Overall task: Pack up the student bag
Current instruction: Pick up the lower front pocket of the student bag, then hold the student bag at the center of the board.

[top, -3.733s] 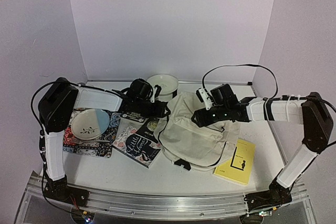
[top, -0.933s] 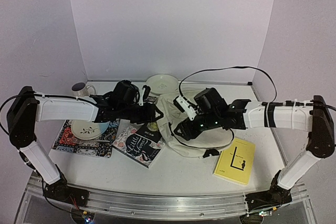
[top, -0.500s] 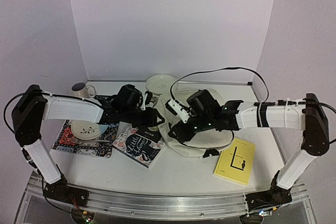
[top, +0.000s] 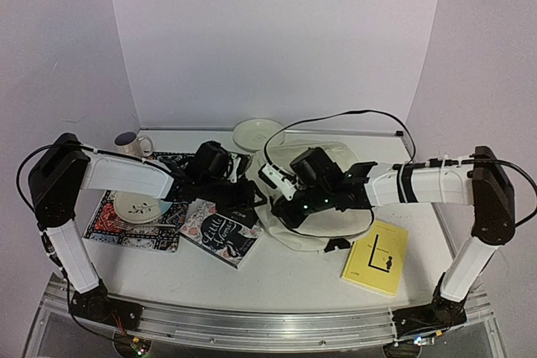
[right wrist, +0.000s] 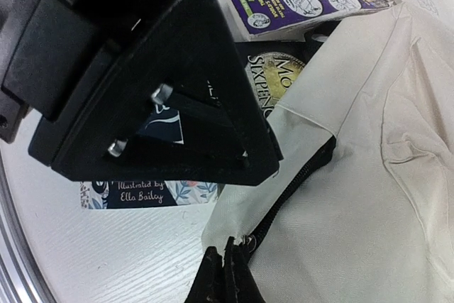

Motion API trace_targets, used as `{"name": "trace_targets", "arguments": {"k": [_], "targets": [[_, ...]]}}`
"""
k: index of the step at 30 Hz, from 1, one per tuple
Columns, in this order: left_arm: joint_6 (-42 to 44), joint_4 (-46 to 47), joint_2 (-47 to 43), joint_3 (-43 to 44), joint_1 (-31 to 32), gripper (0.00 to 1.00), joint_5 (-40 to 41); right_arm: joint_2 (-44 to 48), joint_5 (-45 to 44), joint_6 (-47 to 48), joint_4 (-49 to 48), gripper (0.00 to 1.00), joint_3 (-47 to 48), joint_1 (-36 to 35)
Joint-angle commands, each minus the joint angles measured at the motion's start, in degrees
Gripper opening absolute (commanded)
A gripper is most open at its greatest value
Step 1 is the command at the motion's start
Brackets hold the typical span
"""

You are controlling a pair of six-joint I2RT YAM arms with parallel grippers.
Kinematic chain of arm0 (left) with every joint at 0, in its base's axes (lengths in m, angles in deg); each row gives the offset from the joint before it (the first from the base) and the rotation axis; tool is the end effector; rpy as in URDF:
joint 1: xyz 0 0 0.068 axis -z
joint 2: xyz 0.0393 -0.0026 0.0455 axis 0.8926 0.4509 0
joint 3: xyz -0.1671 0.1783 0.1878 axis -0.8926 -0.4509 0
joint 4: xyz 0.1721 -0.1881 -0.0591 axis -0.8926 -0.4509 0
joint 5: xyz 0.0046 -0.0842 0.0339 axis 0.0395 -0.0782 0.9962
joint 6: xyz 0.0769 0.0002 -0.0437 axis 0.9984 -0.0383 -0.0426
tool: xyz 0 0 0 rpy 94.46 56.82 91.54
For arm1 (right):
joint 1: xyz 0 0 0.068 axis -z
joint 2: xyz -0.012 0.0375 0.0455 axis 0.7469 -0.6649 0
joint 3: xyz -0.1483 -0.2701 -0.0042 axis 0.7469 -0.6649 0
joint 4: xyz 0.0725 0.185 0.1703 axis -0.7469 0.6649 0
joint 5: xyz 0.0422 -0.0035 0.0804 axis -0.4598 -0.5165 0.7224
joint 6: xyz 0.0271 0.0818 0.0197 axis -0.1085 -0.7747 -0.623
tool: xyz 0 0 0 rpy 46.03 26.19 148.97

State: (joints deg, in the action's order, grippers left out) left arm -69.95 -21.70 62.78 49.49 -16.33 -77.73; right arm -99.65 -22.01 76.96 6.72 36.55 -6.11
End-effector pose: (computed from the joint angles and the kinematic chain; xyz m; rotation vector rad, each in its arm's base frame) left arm 0.2702 -0.3216 0.1980 0.2942 2.4840 -1.0740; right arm 0.2513 0.3604 0.2542 -0.9742 1.8517 0.6698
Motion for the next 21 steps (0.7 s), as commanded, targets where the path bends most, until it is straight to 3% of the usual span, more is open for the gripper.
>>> {"name": "trace_targets", "arguments": {"k": [1,12,15,19,21], "targets": [[-1.65,2.96,2.04,3.34,0.2,0.54,-3.41,3.78,-0.52,0.08,0.62,0.0,-1.48,-0.33],[-4.66,5.88,7.77,6.65,1.56,0.52,-6.58,5.53,-0.25,0.76,0.23,0.0,-2.46,-0.35],[-4.93,6.22,9.07,7.57,1.54,0.4,-7.64,6.2,-0.13,0.74,0.26,0.0,-2.82,-0.38],[-4.2,6.57,9.71,8.65,1.39,0.09,-7.73,8.21,-0.59,0.76,0.38,0.0,-4.28,-0.36],[-3.73,6.63,9.6,9.38,0.73,0.01,-7.45,10.39,-0.89,1.5,0.73,0.0,-5.42,-0.34]]}}
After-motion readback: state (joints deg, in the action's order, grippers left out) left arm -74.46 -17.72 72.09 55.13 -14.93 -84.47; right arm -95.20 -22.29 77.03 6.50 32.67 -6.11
